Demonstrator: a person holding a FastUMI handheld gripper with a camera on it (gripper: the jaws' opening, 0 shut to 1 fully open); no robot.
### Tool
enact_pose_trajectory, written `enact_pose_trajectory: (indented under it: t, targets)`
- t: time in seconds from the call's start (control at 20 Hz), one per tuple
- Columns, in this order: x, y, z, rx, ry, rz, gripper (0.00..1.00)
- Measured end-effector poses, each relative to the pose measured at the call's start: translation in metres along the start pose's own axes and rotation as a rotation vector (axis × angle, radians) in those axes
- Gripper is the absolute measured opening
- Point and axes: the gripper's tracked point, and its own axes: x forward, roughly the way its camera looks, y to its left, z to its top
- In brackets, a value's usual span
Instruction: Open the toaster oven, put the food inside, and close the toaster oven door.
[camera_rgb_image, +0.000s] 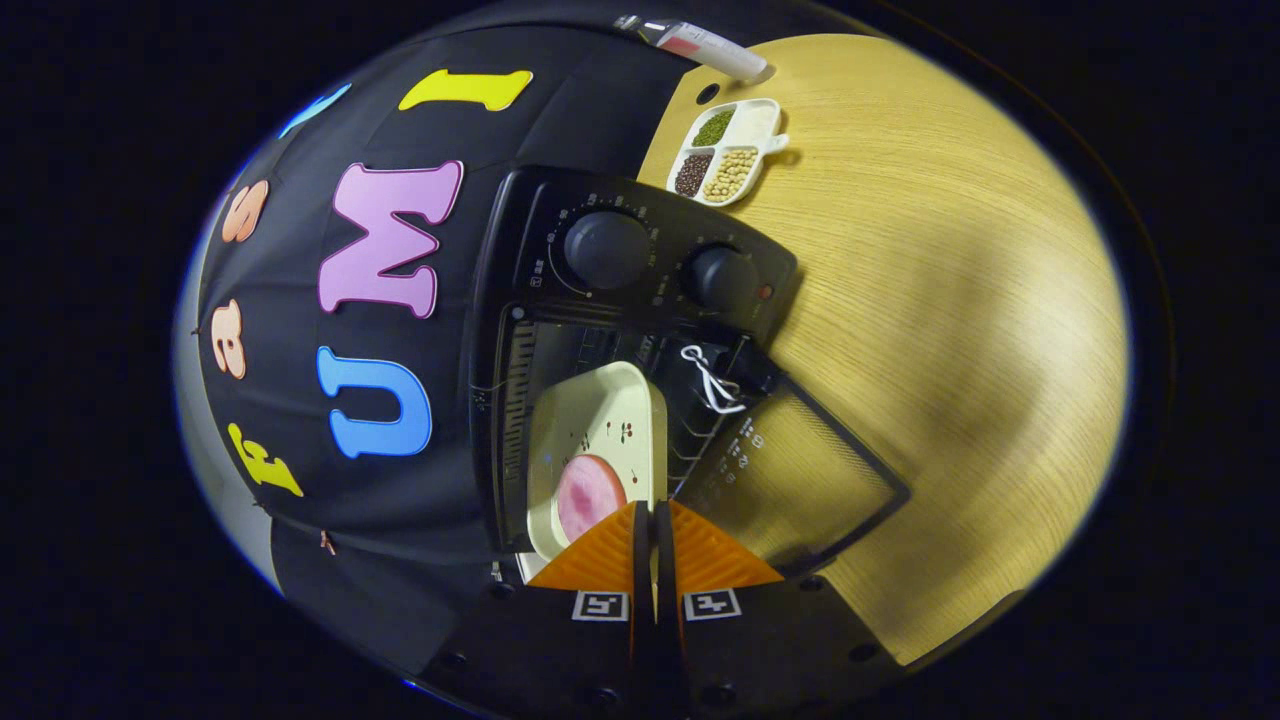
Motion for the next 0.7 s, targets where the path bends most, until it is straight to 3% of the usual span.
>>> enact_pose_trajectory:
  t: [0.35,0.7]
  targets:
    - [0.057,0.011,0.012,0.055,-0.065,0.021,0.06]
    - [0.061,0.004,0.018,0.044,-0.122,-0.073,0.06]
